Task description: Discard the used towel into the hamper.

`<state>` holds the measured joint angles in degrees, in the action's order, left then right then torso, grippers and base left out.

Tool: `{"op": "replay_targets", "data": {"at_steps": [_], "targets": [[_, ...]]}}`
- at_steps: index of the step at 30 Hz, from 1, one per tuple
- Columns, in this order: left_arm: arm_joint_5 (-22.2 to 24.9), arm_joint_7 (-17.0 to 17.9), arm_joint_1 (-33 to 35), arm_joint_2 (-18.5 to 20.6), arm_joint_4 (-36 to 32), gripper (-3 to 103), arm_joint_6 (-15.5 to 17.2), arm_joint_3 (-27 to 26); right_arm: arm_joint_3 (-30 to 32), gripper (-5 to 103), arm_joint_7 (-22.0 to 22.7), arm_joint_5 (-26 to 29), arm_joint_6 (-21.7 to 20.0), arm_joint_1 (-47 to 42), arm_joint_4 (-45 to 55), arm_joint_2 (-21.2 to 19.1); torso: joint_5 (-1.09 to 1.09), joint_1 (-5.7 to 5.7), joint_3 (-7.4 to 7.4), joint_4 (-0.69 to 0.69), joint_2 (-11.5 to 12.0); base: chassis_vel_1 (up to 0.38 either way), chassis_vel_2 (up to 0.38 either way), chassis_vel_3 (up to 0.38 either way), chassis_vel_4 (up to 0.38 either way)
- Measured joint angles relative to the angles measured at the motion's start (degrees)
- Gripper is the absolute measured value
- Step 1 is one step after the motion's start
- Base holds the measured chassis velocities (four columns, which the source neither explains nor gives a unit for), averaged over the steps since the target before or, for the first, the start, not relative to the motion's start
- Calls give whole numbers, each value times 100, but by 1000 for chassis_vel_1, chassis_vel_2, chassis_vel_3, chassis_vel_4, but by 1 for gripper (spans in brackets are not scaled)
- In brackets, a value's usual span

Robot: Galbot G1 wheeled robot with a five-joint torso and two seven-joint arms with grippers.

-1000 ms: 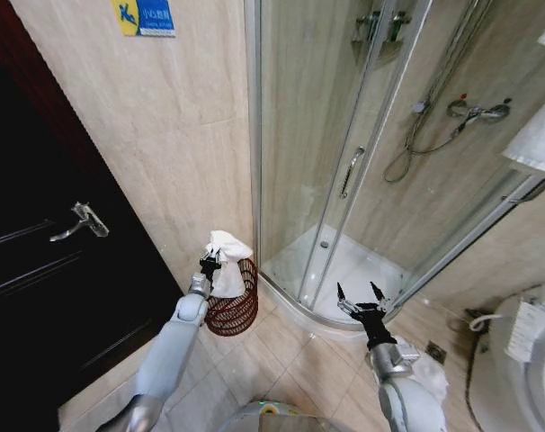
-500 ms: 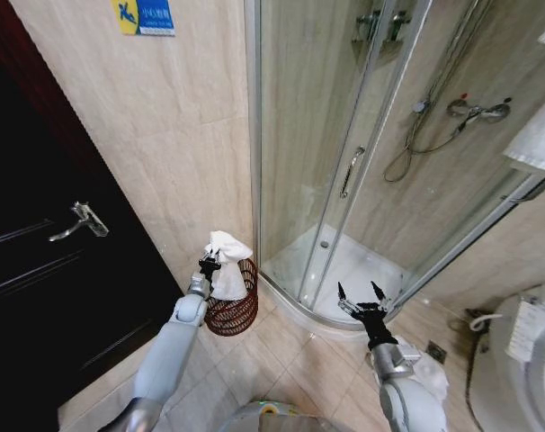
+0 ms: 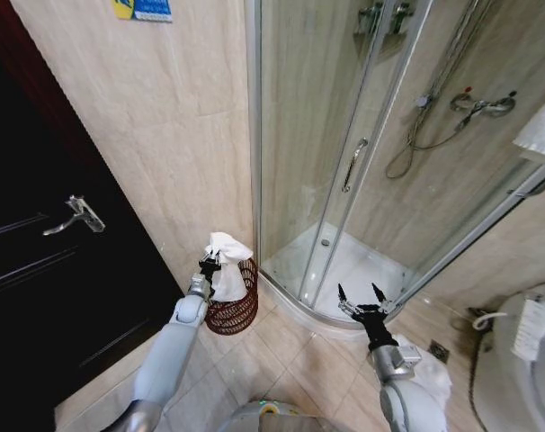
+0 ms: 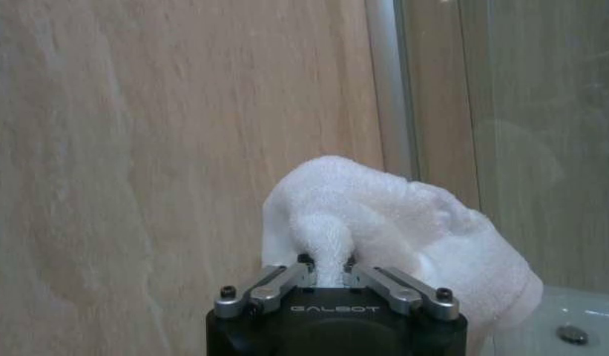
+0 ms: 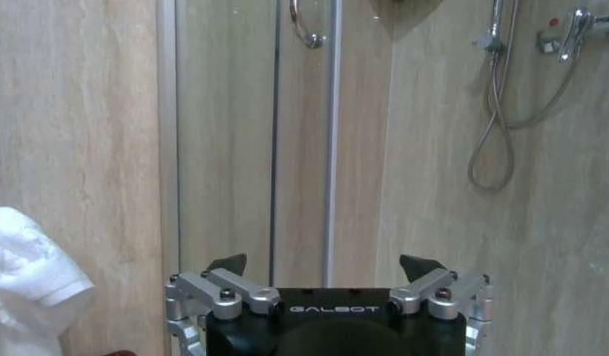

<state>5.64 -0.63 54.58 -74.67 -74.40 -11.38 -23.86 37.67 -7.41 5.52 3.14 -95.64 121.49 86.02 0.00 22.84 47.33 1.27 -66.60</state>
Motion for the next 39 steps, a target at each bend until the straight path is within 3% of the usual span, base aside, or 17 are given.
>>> {"op": "replay_targets", "data": {"at_steps": [39], "targets": [[65,82,-166,-423,178,6,-2,-134,-91,100,-30,-32,52,-29,4,18,0,-524,-622,0,1145,0,0,0,0]]}}
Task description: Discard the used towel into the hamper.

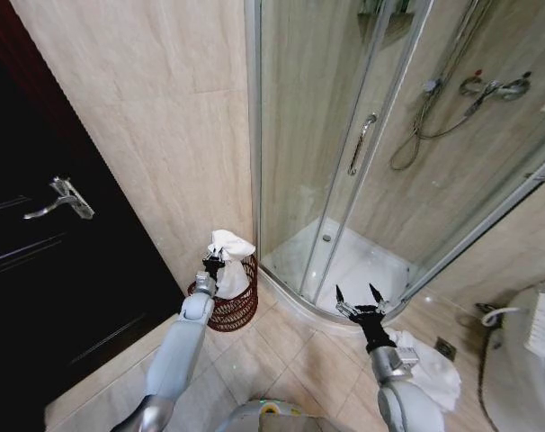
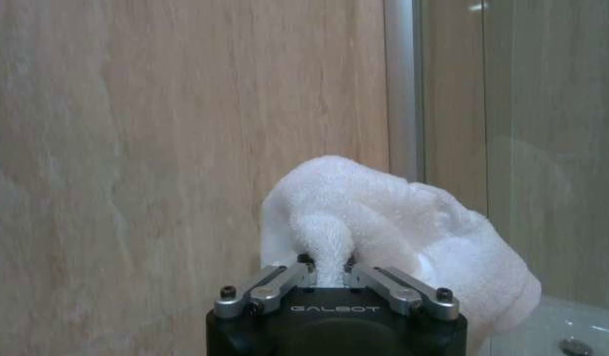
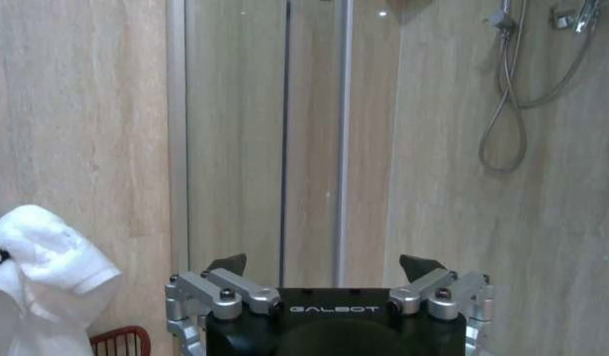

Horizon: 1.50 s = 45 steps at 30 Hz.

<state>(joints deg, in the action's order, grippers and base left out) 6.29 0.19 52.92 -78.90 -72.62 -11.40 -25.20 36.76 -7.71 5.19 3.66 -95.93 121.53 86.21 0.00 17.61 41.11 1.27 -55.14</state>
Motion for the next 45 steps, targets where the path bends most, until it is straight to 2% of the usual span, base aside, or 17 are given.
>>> {"op": "replay_targets", "data": {"at_steps": [23,35,39,41,45], "targets": [[-8,-102,216,-130,-96,6,36,-47,-27,100,-2,-24,3,-17,9,7,0,-284,-349,0,633,0,0,0,0],[-127,-158,404,-111,-246,6,455,-7,-26,100,6,-18,43,-25,-27,13,0,-423,-521,0,945,0,0,0,0],[-114,-2,318,-188,-200,6,512,38,-26,100,6,11,67,-33,-57,-2,0,-472,-584,0,1055,0,0,0,0],[-113,244,223,-278,-152,6,539,82,5,100,6,52,84,-33,-70,-26,0,-504,-620,0,1125,0,0,0,0],[-166,502,113,-385,-97,6,583,128,40,100,6,106,104,-52,-78,-49,0,-550,-679,0,1229,0,0,0,0]]}}
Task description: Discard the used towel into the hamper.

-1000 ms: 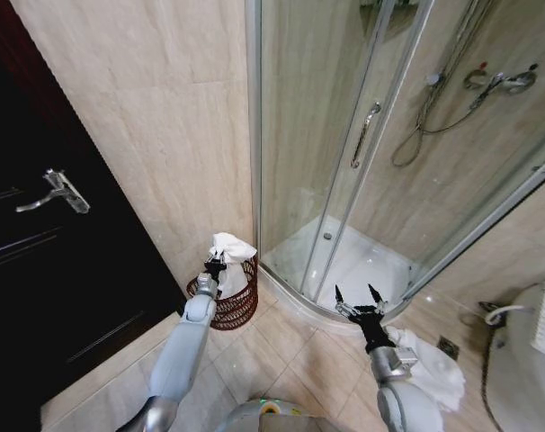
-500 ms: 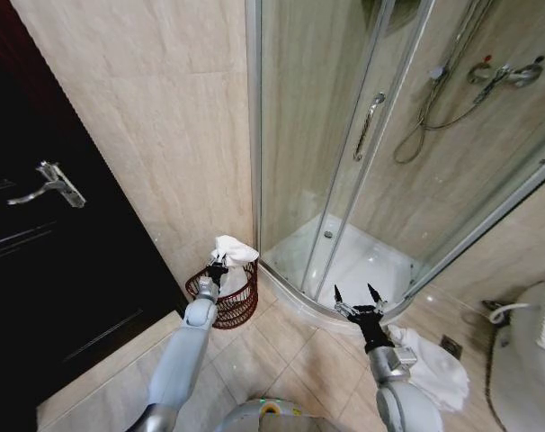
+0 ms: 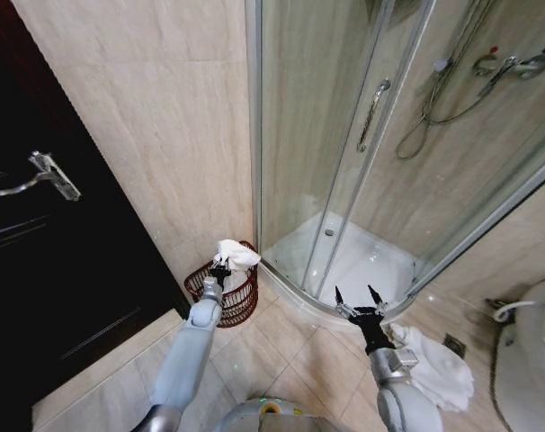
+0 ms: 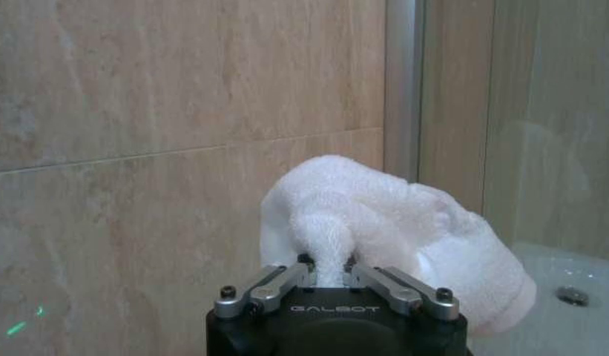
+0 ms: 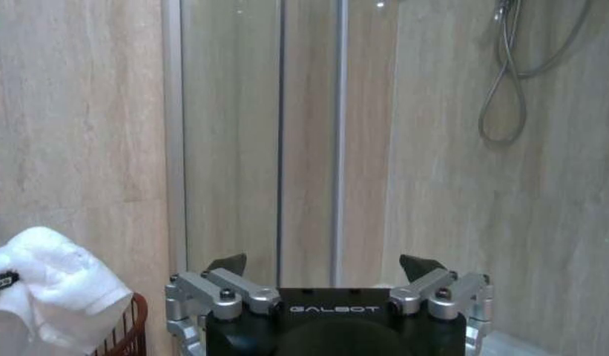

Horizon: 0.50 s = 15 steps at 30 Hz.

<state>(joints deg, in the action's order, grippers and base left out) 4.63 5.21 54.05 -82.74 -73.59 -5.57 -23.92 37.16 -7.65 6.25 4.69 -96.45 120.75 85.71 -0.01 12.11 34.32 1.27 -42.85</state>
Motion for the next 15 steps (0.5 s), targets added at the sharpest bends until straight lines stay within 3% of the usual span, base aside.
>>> {"op": "replay_targets", "data": {"at_steps": [3,5,11,15], "targets": [[-125,120,-45,-35,31,3,24,6,25,100,0,33,22,-22,0,-8,0,-20,-20,0,43,0,0,0,0],[-169,211,-67,-50,39,8,65,7,36,100,0,56,29,-37,0,-14,0,-25,-25,0,54,0,0,0,0],[-226,589,-80,-45,-1,34,267,6,73,100,-2,126,84,-104,-7,-48,0,-30,-26,0,58,0,0,0,0],[-269,658,-34,9,-111,51,460,6,75,100,-5,142,85,-97,5,-46,0,-26,-20,0,47,0,0,0,0]]}}
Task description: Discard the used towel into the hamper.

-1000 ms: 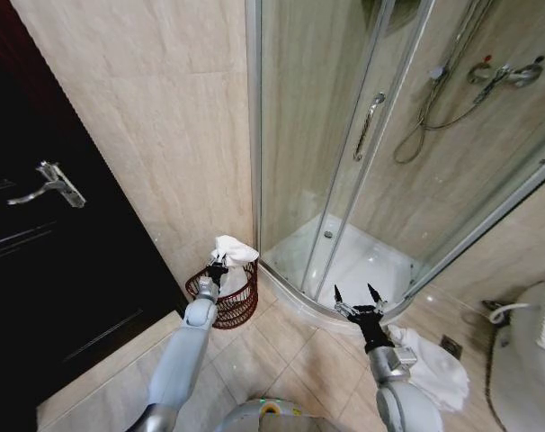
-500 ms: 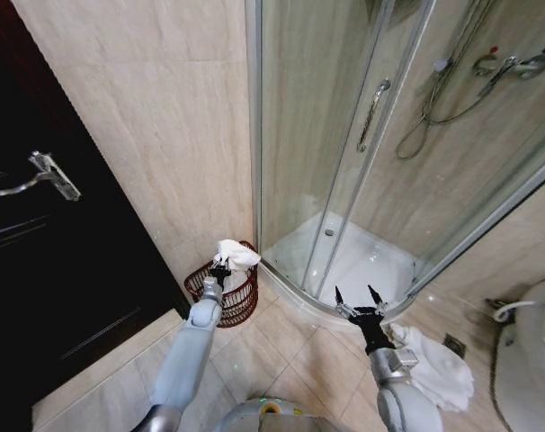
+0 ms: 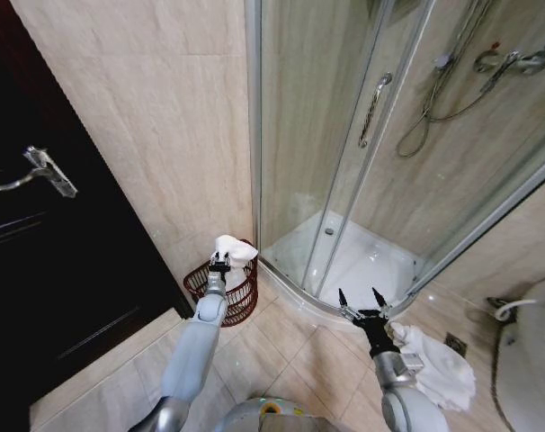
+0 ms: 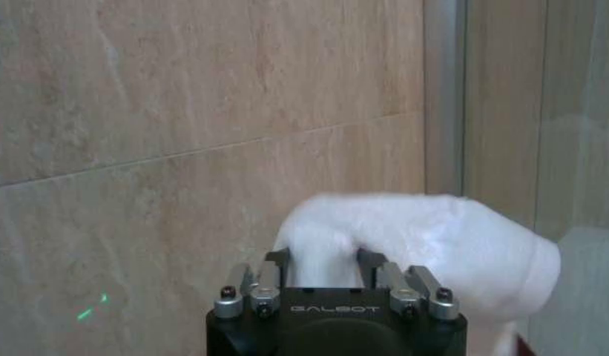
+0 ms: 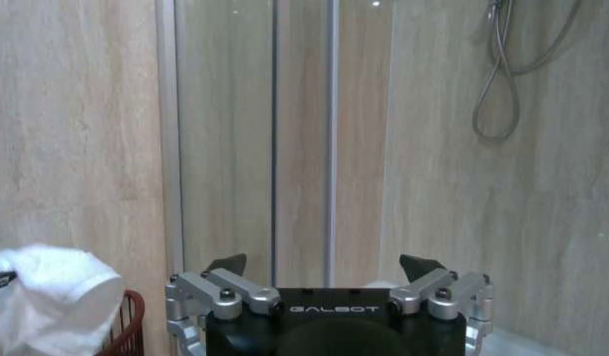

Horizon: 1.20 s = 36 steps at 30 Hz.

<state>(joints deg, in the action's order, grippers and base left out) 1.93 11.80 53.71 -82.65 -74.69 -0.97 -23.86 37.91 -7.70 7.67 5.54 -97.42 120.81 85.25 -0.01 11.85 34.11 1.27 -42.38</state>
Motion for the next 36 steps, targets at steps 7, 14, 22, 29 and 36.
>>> {"op": "replay_targets", "data": {"at_steps": [7,14,22,29,36], "targets": [[-66,14,89,121,-159,72,247,11,-3,100,-2,2,-2,9,33,2,0,10,11,0,-19,0,0,0,0],[267,-119,290,216,-516,98,135,-41,-5,100,-2,14,-6,5,55,-5,1,16,18,0,-33,0,0,0,0],[786,-611,1234,536,-1661,100,-15,-416,-16,100,10,53,-92,52,194,-5,2,21,24,-1,-45,0,0,0,0],[1274,-946,1957,720,-2520,100,-392,-693,-28,100,15,43,-148,46,339,20,1,24,27,-1,-52,0,0,0,0],[1788,-1299,2390,699,-3015,100,-839,-1077,-8,100,21,28,-225,13,506,60,1,26,30,0,-57,0,0,0,0]]}}
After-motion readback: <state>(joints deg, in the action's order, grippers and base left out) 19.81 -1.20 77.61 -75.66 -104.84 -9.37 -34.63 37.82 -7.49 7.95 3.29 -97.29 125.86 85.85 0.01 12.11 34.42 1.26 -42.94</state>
